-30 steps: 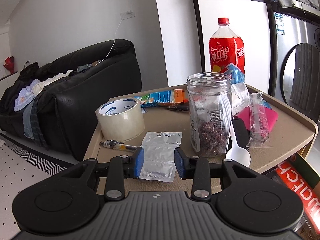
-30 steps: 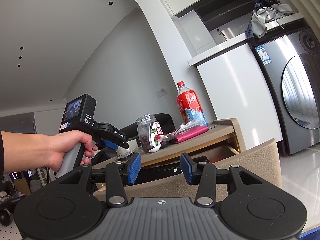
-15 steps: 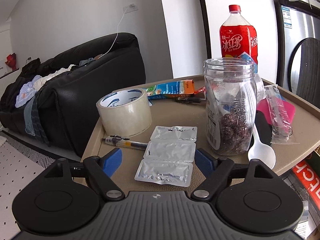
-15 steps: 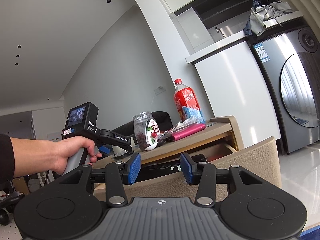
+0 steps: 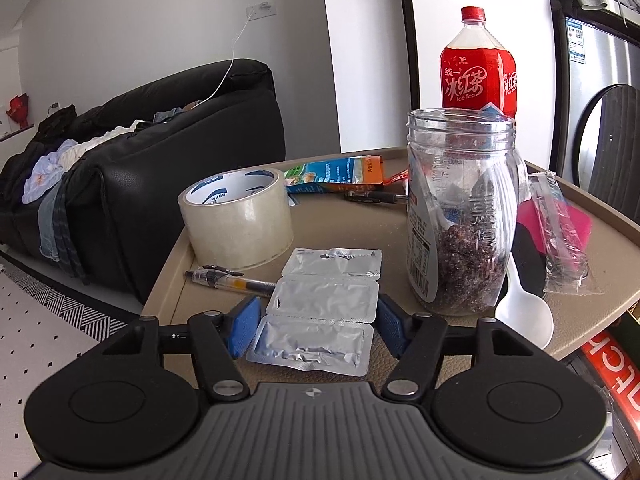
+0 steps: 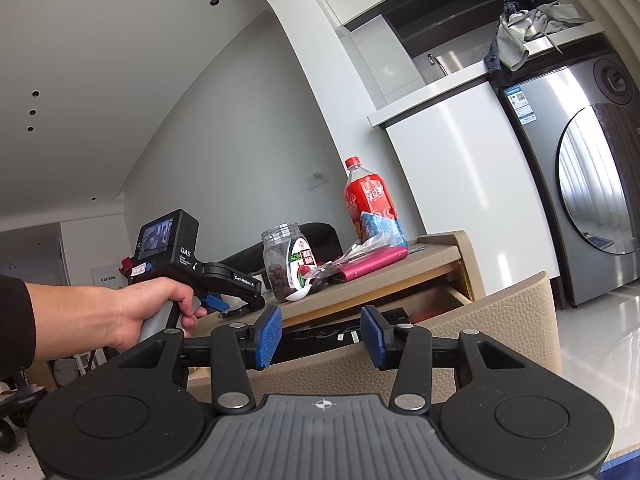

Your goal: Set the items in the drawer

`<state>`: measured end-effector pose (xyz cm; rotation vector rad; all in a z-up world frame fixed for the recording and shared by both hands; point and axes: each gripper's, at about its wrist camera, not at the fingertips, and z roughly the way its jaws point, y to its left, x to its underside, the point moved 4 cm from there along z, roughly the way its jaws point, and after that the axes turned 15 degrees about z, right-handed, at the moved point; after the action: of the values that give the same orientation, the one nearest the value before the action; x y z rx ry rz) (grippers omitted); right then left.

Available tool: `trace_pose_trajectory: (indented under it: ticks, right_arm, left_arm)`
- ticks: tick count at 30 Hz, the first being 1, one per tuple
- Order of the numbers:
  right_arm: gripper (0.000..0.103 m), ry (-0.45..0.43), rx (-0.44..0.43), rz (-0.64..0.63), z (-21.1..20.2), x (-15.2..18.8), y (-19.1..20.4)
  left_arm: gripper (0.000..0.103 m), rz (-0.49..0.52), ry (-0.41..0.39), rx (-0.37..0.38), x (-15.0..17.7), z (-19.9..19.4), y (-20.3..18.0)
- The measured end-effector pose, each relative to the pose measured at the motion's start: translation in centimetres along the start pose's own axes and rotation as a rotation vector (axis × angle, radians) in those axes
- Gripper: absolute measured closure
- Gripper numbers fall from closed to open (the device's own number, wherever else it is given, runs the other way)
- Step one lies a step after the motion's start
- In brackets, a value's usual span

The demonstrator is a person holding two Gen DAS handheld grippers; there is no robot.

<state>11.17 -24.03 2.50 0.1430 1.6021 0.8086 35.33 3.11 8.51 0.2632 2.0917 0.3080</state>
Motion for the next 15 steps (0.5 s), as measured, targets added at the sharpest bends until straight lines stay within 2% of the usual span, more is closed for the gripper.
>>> trace_pose_trajectory:
  ticks: [8, 15]
  right_arm:
    - [0.055, -0.008, -0.009, -0.004, -0.3, -0.1, 0.1]
    - [0.055, -0.014, -0.01, -0.003, -0.6, -0.4, 0.1]
  left_arm:
    - [0.037, 0.012, -0.046, -0.023, -0.8, -1.7, -0.1]
    - [0.038, 0.012, -0.038, -0.014, -0.9, -4.0, 0.1]
